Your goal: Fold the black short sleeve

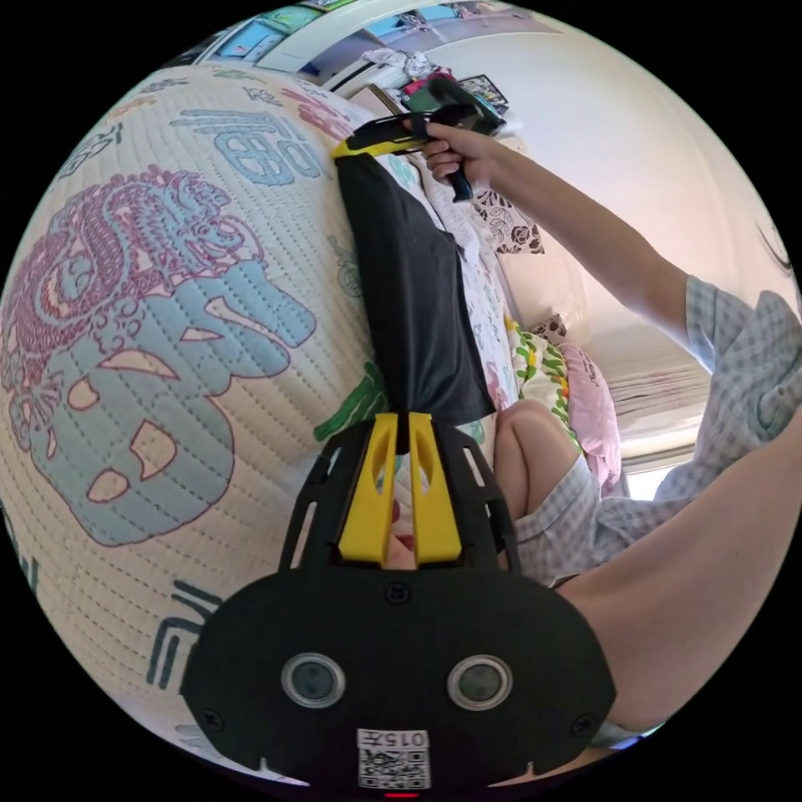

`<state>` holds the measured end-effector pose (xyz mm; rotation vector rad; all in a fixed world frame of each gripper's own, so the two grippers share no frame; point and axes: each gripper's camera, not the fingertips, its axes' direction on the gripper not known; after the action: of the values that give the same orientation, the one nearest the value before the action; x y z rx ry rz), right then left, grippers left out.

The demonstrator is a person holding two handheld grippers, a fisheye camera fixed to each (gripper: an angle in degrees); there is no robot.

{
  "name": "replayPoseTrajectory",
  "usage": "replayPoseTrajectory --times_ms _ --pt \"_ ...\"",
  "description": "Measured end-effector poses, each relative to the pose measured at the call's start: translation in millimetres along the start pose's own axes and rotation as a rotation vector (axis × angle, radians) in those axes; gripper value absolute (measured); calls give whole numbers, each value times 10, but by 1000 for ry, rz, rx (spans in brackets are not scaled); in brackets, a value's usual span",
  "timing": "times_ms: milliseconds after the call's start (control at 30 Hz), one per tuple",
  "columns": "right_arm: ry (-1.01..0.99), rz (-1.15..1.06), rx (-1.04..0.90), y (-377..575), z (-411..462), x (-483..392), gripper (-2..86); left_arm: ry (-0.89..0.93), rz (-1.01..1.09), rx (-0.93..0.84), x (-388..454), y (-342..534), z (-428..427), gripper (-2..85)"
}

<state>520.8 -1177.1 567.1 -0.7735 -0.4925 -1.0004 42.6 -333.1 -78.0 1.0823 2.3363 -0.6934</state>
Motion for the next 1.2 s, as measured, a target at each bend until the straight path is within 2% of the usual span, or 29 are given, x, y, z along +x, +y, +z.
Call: replayPoseTrajectory --times_ms 167,300,367,467,600,700,767,867,1067,1200 --pt "-63 -96 224 639 -446 201 0 84 -55 -31 -168 -29 -104 64" --pt "-107 -160 378 1436 -767 526 25 10 85 23 -4 -292 -566 79" --pt "-161 -96 468 2003 -835 920 56 -80 165 63 30 -674 -793 96" --pt "-265 72 525 2562 -725 1481 89 -35 185 105 -170 -1270 -811 118" --pt "-344 202 556 2944 -512 1921 120 53 140 50 -466 -1951 -476 132" --pt "-393 181 525 3026 -368 2094 111 43 133 -32 -576 -2329 -125 130" --pt "-413 133 523 3069 -321 2212 102 135 121 -27 -683 -2490 5 119" --pt "-525 66 517 3074 -230 2362 94 151 130 -63 -754 -2571 135 98" --pt "-548 -11 419 3091 -62 2397 37 198 135 -107 -826 -2541 286 48" --pt "-569 -14 473 3297 -87 2463 26 236 169 -102 -798 -2503 283 31"
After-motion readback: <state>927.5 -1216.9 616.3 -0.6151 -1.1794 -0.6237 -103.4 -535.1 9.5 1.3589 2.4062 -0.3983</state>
